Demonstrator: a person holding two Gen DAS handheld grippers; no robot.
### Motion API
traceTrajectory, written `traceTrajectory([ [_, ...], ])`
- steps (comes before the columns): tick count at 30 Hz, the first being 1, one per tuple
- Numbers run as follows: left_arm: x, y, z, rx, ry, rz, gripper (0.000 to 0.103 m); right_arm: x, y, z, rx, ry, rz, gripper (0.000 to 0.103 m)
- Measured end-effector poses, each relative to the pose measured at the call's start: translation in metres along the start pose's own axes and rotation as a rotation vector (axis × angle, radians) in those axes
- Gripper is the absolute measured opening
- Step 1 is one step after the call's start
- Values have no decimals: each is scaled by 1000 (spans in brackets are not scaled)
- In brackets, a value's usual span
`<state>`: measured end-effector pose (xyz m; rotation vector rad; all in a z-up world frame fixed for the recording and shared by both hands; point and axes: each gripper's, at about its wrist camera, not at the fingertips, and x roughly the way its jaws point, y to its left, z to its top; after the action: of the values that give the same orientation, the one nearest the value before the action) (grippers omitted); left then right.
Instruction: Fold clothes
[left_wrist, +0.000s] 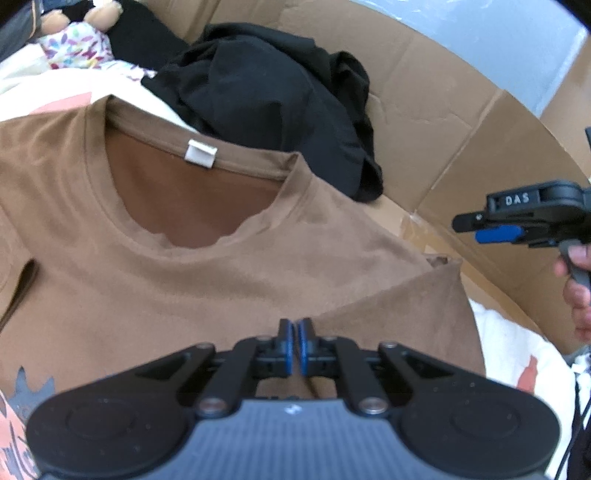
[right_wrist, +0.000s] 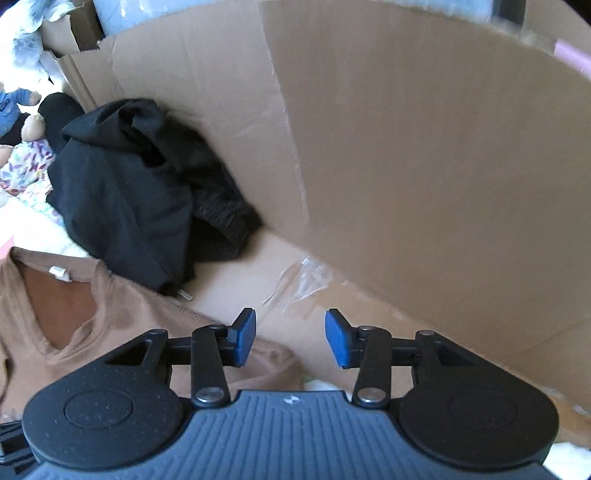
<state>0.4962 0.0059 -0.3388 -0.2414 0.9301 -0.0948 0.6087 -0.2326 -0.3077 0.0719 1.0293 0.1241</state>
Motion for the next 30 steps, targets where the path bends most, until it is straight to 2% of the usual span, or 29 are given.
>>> traceTrajectory([
  [2, 1, 0, 0, 4, 5, 3, 4, 3, -1, -3, 2, 39, 18, 28],
  [8, 10, 3, -1, 3, 24, 13, 1, 19, -2, -18, 9, 105, 2, 27],
  [15, 10, 5, 1, -8, 33, 13, 2, 42, -8, -19, 60, 104, -6, 27],
  [18, 5, 7, 0, -19, 37, 6, 9, 34, -10, -16, 88, 73, 5, 29],
  [21, -3, 6, -3, -9, 40, 17, 9, 22, -10, -14, 82, 42, 23, 39],
  [25, -14, -1, -9, 7, 58, -5, 11, 2, -13, -21, 95, 19, 42, 40],
  [30, -34, -14, -22, 14, 89, -48, 18, -22, -11, -40, 126, 20, 53, 40],
])
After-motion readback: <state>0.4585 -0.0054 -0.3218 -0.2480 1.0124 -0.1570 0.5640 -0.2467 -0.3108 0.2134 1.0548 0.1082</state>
